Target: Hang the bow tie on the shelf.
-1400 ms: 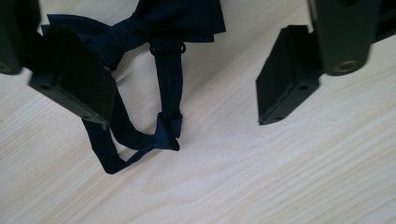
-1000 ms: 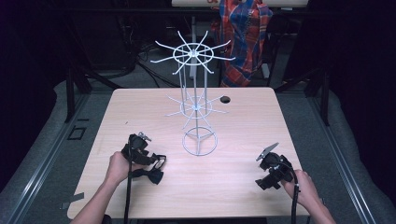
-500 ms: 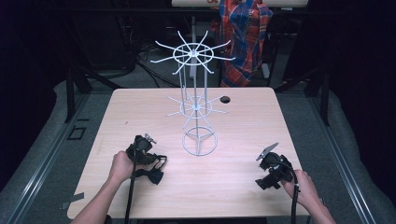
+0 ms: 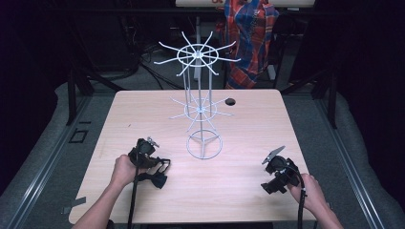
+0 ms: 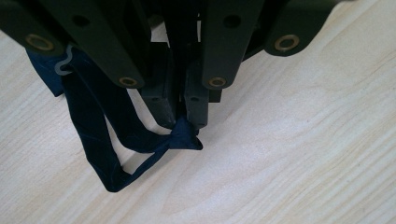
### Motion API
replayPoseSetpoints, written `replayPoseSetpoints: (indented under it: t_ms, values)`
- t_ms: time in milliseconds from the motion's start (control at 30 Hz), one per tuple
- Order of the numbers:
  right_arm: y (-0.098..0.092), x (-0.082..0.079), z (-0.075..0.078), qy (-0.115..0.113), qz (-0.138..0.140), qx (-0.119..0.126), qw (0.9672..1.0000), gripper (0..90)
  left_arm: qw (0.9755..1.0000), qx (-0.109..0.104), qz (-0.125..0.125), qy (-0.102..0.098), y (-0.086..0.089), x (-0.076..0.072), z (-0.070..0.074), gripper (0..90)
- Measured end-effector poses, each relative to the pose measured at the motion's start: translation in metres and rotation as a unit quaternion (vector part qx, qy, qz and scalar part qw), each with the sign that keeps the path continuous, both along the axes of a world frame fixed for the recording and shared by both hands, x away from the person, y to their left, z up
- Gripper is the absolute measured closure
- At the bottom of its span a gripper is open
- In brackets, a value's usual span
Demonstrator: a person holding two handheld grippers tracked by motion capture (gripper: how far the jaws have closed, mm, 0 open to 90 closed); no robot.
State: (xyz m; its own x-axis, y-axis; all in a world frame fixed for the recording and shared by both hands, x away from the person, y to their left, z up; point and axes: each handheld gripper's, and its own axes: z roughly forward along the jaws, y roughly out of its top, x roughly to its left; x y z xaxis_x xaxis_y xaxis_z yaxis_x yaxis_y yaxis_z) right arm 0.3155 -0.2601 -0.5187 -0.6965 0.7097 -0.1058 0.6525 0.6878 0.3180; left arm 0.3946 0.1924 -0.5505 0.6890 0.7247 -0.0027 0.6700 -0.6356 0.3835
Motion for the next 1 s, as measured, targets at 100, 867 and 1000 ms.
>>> replayPoseSetpoints:
  t_ms: [100,867,1000]
  values:
    - [-0.001,0.0,0.001,0.001,0.002,-0.008,1.0,15.4,0.9999,-0.011,0.008,-0.005,0.006,0.001,0.004,84.2]
    - [-0.002,0.0,0.0,-0.002,-0.002,0.002,1.0,15.4,0.9913,-0.097,0.03,-0.085,0.024,-0.008,0.039,84.1]
    - [-0.002,0.0,0.002,0.0,0.003,-0.007,1.0,15.4,0.9886,-0.11,0.03,-0.099,0.026,-0.011,0.046,84.0]
